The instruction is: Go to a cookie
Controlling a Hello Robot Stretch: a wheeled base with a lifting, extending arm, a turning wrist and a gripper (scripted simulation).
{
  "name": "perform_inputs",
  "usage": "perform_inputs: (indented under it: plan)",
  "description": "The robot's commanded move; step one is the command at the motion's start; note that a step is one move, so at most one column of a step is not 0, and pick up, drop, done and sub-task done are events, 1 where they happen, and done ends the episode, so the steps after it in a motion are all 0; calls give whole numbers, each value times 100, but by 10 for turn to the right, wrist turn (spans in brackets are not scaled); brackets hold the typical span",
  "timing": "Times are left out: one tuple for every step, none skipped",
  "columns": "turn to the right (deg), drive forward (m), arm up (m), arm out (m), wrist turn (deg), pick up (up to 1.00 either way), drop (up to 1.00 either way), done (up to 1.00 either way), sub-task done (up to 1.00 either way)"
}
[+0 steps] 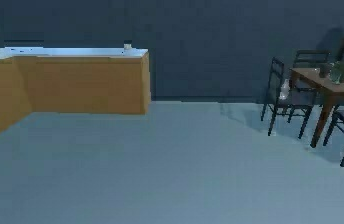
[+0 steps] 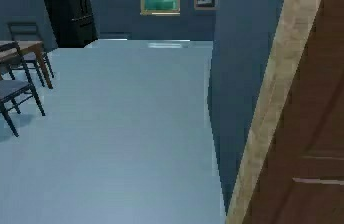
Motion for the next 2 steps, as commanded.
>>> perform_inputs:
  plan:
    - [-450,0,0,0,0,0,0,0,0]
    - [-390,0,0,0,0,0,0,0,0]
